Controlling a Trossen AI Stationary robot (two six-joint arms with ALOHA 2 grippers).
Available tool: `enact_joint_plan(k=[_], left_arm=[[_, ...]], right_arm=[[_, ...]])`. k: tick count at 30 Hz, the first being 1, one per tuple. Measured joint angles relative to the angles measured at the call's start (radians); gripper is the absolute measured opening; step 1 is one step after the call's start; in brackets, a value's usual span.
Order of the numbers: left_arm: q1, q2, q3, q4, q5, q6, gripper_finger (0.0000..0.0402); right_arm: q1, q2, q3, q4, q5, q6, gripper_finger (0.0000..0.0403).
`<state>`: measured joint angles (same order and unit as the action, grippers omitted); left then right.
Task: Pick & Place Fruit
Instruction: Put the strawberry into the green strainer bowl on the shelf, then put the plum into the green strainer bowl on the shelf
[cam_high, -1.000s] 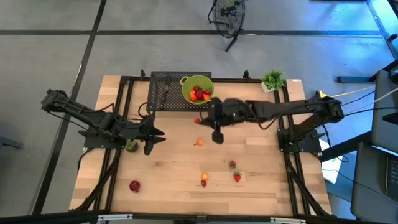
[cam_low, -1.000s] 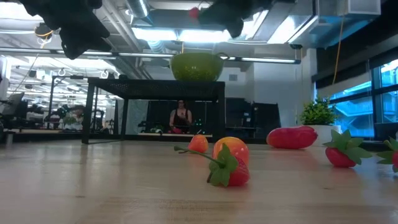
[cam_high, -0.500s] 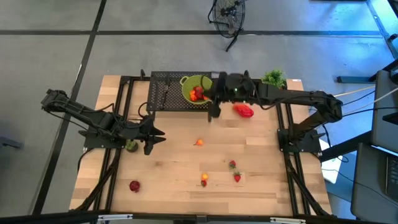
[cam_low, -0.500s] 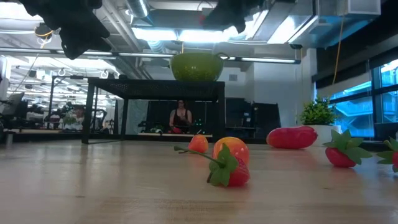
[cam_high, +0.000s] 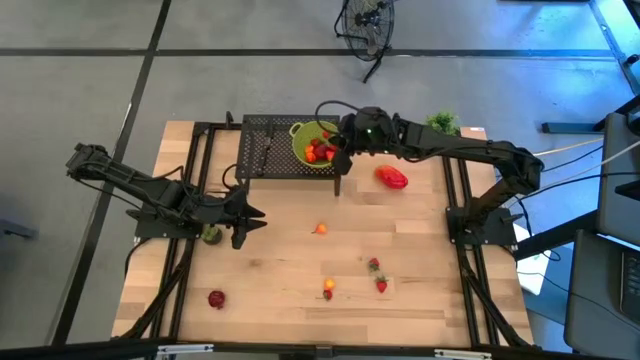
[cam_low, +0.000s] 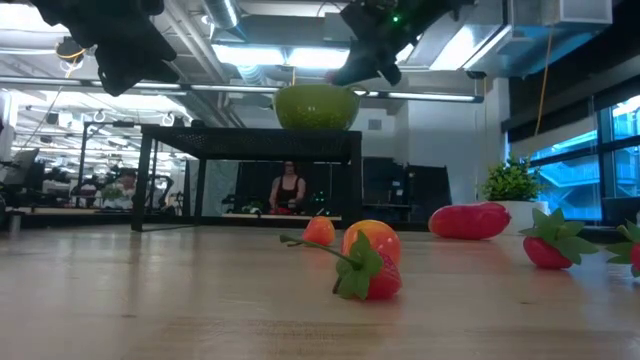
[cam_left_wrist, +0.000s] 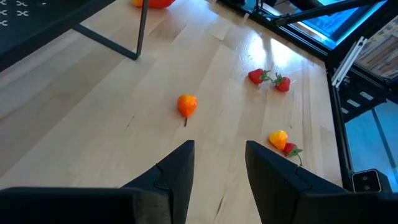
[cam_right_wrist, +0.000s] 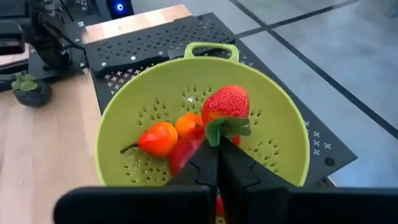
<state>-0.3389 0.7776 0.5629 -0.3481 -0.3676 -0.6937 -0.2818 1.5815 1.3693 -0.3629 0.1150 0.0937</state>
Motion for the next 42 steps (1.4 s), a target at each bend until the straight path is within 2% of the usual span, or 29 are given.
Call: enact_joint_plan(k=[19,30,35,42], left_arm=[[0.0,0.0,0.0,0.0,0.006,0.0,0.0139],[0.0,0.0,0.0,0.0,0.008,0.0,0.0139],[0.0,0.0,0.0,0.004,0.012,0.0,0.014],[0.0,0.0,0.0,0.008,0.011,0.05,0.0159]], right_arm=[[0.002,0.033,0.0,-0.053,0.0,0.021,0.0003],[0.002,0.034,0.0,-0.044,0.0,0.01,0.003],[0.002,0.034,0.0,-0.032,0.0,0.0,0.0055],[0.002,0.033,0.0,0.0,-0.008,-0.002,0.0125]])
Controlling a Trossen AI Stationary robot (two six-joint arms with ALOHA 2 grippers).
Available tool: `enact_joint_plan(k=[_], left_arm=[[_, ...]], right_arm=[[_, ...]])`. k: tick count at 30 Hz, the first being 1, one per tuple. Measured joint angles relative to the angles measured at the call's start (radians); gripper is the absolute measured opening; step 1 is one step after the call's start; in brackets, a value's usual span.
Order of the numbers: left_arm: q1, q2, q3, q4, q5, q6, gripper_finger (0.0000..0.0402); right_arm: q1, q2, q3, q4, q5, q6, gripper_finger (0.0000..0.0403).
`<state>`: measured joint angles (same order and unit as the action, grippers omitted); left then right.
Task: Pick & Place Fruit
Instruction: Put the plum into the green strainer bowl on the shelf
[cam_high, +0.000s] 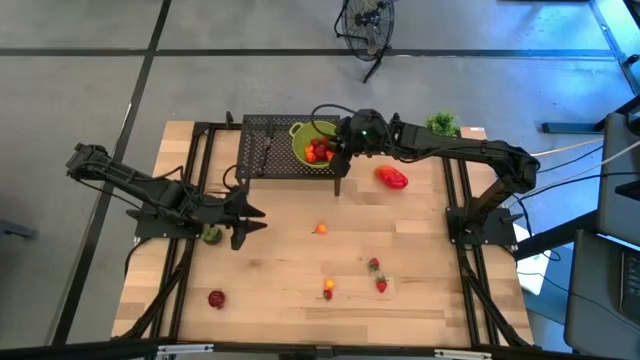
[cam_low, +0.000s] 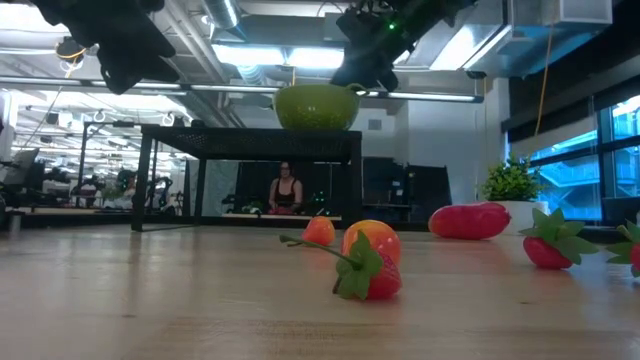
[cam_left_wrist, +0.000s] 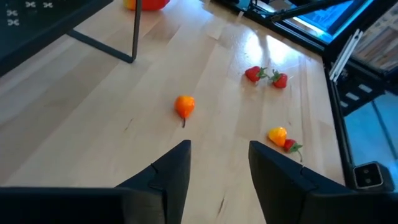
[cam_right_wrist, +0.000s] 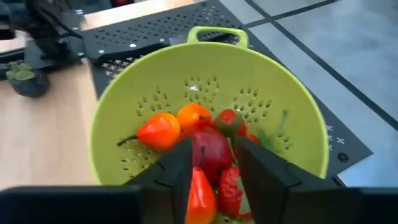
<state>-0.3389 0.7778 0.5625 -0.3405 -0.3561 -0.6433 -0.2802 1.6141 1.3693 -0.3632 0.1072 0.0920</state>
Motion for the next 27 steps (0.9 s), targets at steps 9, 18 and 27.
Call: enact_joint_plan(k=[9,18,27], left_arm=[[0.0,0.0,0.0,0.006,-0.008,0.08,0.0212],[0.0,0.0,0.016,0.05,0.087,0.088,0.0228],[0.0,0.0,0.069,0.054,0.084,0.104,0.0226]], right_arm=[[0.006,-0.092,-0.001,0.019,-0.073,-0.051,0.0179],[0.02,-0.21,-0.001,-0.103,-0.155,-0.108,0.0168],[0.074,-0.293,-0.011,-0.258,-0.159,-0.124,0.0143]])
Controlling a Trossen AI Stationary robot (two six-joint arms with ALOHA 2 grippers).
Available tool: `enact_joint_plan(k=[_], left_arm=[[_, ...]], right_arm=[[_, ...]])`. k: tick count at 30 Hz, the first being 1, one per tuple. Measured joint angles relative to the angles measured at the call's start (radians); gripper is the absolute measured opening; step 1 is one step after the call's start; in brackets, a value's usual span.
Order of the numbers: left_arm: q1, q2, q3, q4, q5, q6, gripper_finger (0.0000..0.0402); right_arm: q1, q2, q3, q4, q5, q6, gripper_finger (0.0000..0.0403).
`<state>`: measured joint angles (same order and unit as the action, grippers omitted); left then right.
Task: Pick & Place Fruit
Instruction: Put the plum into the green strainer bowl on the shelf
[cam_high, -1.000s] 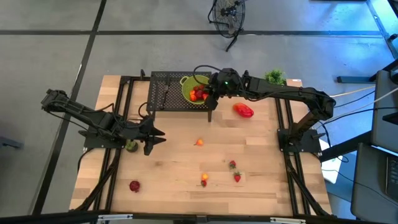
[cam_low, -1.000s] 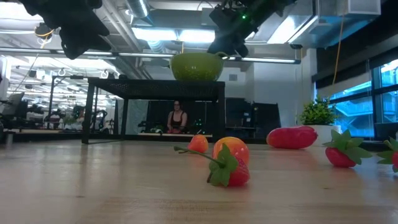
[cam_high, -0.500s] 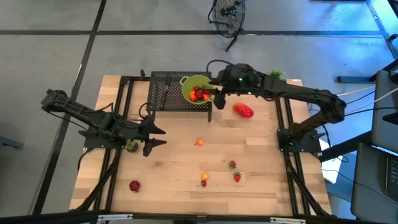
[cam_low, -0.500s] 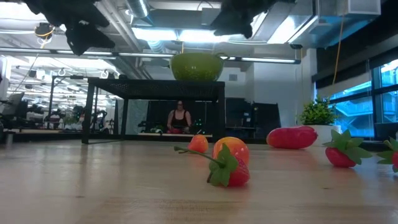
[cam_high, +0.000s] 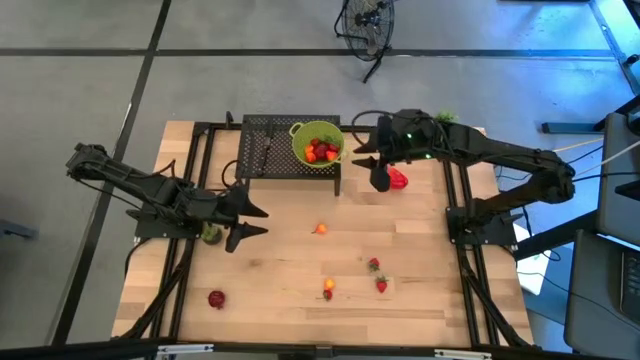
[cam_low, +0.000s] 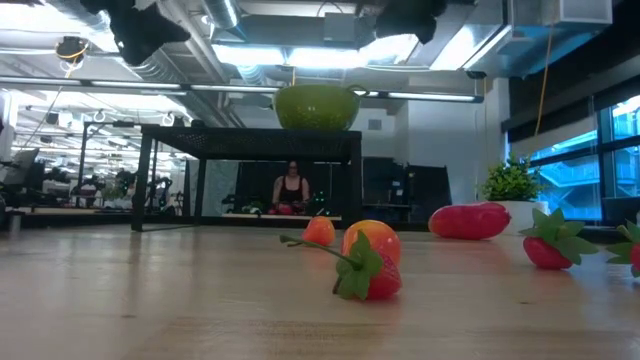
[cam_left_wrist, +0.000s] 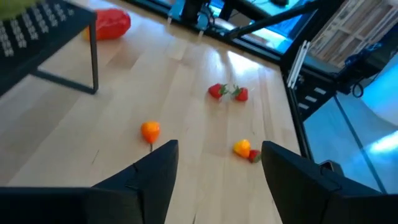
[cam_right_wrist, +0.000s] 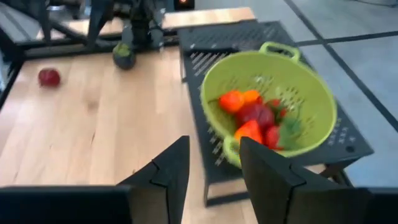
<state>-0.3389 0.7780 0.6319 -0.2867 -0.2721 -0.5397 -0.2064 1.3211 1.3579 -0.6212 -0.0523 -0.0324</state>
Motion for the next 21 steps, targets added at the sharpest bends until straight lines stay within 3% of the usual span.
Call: enact_joint_plan(k=[11,14,21], left_arm=[[0.035,0.093,0.044,0.035,-0.021,0.117,0.0226],[0.048,0.134,0.06,0.021,0.015,0.128,0.0226],[0.045,0.204,0.141,-0.144,0.057,0.125,0.0226]], right_arm=[[0.05,-0.185,-0.238,0.069,0.018,0.037,0.0102],[0.062,-0.239,-0.3,0.096,0.019,0.076,0.0092],[0.108,-0.292,-0.403,0.143,0.018,0.144,0.0074]])
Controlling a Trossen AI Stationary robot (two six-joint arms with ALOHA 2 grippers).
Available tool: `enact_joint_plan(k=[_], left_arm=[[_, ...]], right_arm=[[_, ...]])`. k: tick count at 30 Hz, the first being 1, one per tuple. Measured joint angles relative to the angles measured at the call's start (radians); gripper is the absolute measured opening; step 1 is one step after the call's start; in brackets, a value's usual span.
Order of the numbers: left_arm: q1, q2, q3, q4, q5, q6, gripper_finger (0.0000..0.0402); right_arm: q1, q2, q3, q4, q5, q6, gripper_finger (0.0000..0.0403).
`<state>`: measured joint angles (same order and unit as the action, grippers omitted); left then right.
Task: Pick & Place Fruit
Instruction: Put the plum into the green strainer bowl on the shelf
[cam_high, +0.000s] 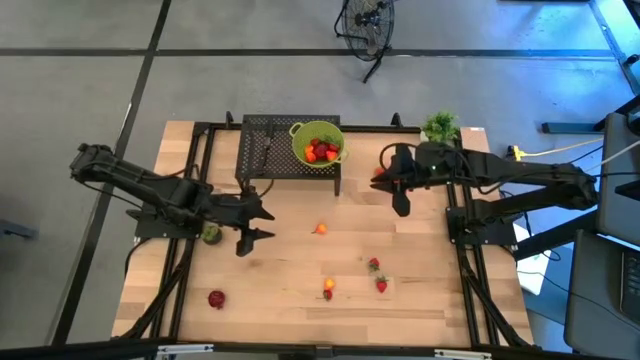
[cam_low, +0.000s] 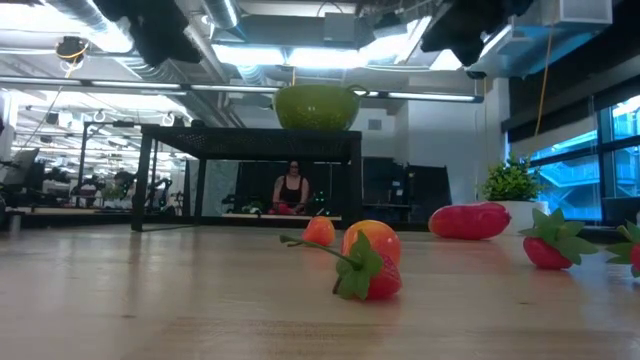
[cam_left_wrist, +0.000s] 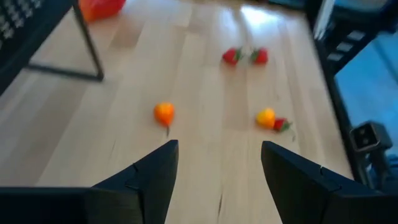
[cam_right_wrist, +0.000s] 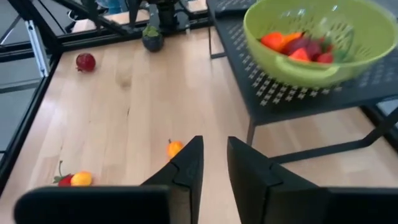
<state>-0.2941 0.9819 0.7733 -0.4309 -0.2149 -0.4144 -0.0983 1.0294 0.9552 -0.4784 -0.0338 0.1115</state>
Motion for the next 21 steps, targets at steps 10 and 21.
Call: enact_joint_plan(k=[10,21], left_arm=[[-0.01,0.054,0.186,-0.444,-0.003,-0.169,0.0226],[-0.093,0.032,0.212,-0.601,0.059,-0.195,0.0226]], right_arm=[[0.018,0.0,-0.061,0.038,0.027,0.012,0.0059],[0.018,0.0,-0.061,0.045,0.027,0.009,0.0049]])
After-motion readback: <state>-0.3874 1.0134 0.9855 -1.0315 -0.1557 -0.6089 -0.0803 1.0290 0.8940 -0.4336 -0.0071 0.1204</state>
